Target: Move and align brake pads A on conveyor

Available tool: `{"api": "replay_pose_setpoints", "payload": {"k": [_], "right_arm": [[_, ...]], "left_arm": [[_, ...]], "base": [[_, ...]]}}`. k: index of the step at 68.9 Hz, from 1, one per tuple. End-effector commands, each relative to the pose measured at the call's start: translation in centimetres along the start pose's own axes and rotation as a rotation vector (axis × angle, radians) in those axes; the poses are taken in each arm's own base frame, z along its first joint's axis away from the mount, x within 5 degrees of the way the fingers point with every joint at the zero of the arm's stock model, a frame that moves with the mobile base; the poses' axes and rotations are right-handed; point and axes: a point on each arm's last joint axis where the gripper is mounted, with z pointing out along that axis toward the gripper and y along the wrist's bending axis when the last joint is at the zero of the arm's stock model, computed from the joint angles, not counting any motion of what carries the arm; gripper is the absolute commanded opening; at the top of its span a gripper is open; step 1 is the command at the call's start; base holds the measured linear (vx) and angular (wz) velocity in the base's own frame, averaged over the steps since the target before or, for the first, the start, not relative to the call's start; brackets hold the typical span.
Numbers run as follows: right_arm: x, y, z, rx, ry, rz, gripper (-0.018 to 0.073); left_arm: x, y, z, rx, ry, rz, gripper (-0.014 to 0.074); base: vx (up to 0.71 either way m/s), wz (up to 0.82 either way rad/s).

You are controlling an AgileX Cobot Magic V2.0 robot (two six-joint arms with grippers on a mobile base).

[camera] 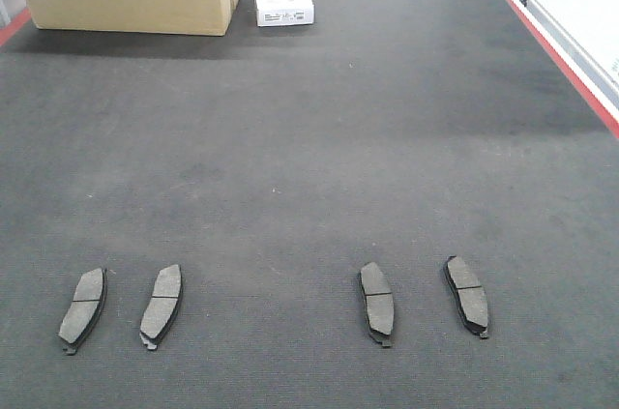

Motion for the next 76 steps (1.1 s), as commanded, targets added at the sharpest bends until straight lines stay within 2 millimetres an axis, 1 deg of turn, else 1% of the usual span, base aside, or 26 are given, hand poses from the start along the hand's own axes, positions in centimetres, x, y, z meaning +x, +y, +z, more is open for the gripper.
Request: {"api": "replay_pose_setpoints", "payload": {"k": [1,4,11,34,76], "right_arm": [[-0.42,0.21,-0.06,-0.039,-0.085,-0.029,-0.0012],[-0.42,0.33,-0.07,-0.059,-0.085,-0.055,-0.0012],[-0.4,0.48,-0.08,-0.086,-0.083,-0.057,-0.0012],[-0.4,0.45,-0.07,-0.081,-0.085,-0.092,-0.0012],[-0.29,0.43,-0.07,-0.08,-0.069,-0.081,-0.0012]], "left_arm": [[-0.23,-0.04,-0.05,0.006,-0.079,-0.017,-0.0006],[-0.23,-0.04,-0.05,0.006,-0.079,-0.017,-0.0006],[-0.23,-0.04,-0.05,0.006,-0.079,-0.017,-0.0006],[-0.23,-0.04,-0.05,0.006,-0.079,-0.017,-0.0006],[-0.23,-0.04,-0.05,0.006,-0.079,-0.017,-0.0006]], "base": [[0.0,0.0],[0.0,0.0],[0.0,0.0],[0.0,0.0],[0.0,0.0]]}}
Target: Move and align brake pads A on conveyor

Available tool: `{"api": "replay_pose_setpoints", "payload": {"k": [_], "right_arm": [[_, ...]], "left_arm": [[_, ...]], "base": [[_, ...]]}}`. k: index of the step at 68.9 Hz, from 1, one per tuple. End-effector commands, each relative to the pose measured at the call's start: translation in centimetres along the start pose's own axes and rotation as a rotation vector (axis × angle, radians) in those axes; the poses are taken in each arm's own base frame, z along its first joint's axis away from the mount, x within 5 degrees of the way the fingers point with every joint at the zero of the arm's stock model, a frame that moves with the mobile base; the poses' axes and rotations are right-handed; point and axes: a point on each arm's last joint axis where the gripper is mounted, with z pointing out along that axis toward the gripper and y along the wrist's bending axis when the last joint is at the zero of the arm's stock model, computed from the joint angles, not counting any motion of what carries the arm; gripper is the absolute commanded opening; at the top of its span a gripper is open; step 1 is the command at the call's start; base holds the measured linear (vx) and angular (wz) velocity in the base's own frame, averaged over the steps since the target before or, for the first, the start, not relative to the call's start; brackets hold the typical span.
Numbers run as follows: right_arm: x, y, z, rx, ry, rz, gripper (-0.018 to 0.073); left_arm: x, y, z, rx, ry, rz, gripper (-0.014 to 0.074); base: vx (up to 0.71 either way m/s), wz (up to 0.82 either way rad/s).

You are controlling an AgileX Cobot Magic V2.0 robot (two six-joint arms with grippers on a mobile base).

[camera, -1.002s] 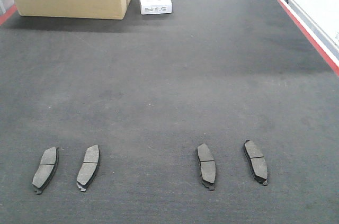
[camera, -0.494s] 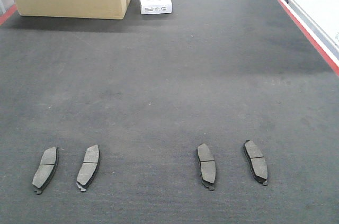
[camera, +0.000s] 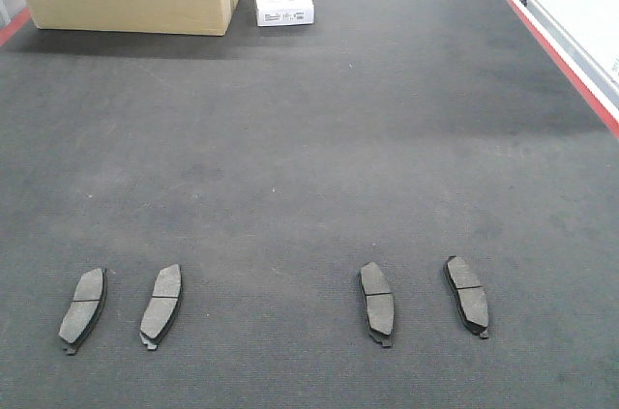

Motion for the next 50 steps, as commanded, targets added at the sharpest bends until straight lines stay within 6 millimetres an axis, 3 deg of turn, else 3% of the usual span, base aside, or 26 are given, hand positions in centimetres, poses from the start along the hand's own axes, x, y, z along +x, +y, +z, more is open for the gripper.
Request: {"api": "replay_pose_setpoints", "payload": {"k": [1,50], "right_arm": [[-0.31,0.03,-0.05,-0.005,-0.071,-0.008,-0.0012],[-0.31,0.01,-0.05,-0.001,-0.072,-0.008,-0.0012]], "left_arm": [[-0.23,-0.04,-0.05,0.006,-0.079,-0.017,-0.0006],[-0.23,-0.04,-0.05,0.006,-0.079,-0.017,-0.0006]], "base": [[0.0,0.0],[0.0,0.0]]}}
